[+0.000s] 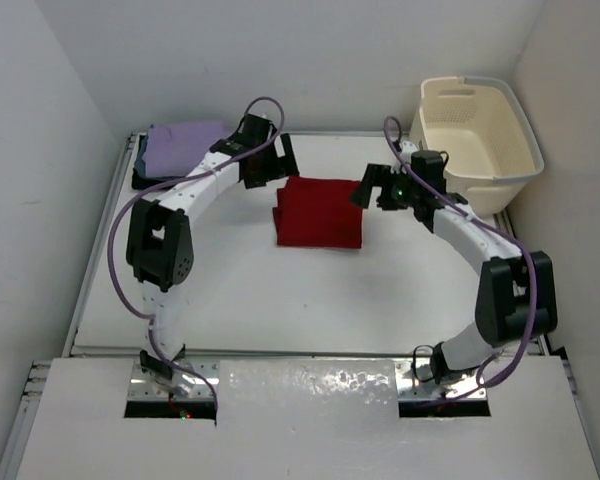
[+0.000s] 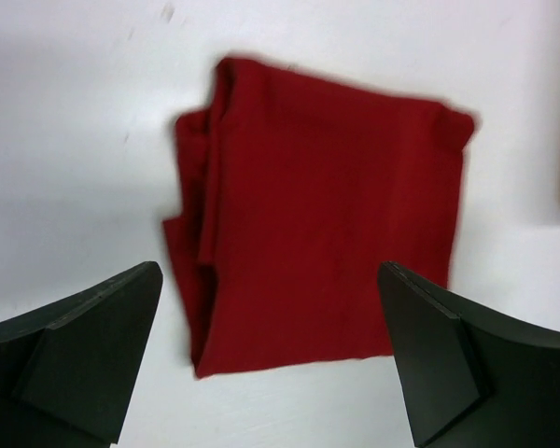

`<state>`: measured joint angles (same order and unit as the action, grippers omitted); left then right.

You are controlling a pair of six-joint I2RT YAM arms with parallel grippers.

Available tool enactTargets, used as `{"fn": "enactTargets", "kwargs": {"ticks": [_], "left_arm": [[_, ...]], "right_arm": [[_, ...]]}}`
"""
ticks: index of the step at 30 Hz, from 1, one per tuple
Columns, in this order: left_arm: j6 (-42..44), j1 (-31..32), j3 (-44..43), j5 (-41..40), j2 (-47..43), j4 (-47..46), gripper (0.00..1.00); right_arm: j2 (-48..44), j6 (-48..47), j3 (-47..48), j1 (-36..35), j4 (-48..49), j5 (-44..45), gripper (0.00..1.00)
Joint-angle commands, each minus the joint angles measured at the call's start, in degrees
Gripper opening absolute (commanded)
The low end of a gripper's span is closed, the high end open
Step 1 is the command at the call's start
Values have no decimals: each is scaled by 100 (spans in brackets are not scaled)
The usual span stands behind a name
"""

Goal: Fold and stack the t-shirts
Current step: Put the neatly folded tshirt into the corner of the board with the left arm

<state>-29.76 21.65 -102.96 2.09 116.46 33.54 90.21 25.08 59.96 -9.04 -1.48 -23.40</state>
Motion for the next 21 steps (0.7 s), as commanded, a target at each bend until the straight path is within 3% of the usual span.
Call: {"fn": "enactTargets", "kwargs": {"ticks": [1, 5, 11, 16, 21], "left_arm": [[31, -38, 548, -182, -18, 197, 100], [14, -47, 664, -86, 209, -198, 100], [181, -64, -13, 2, 1096, -67, 100], [128, -64, 118, 46, 1335, -190, 100], [119, 41, 425, 301, 1309, -418, 84]], "right_arm": [[-697, -381, -546, 7, -432, 459, 99], [-1304, -521, -1047, 16, -625, 652, 99], [-1796, -724, -1189, 16, -1003, 863, 99], [-1999, -882, -1189, 16, -1241, 1232, 99], [-2069, -917, -1198, 16, -1259, 1408, 99]]}}
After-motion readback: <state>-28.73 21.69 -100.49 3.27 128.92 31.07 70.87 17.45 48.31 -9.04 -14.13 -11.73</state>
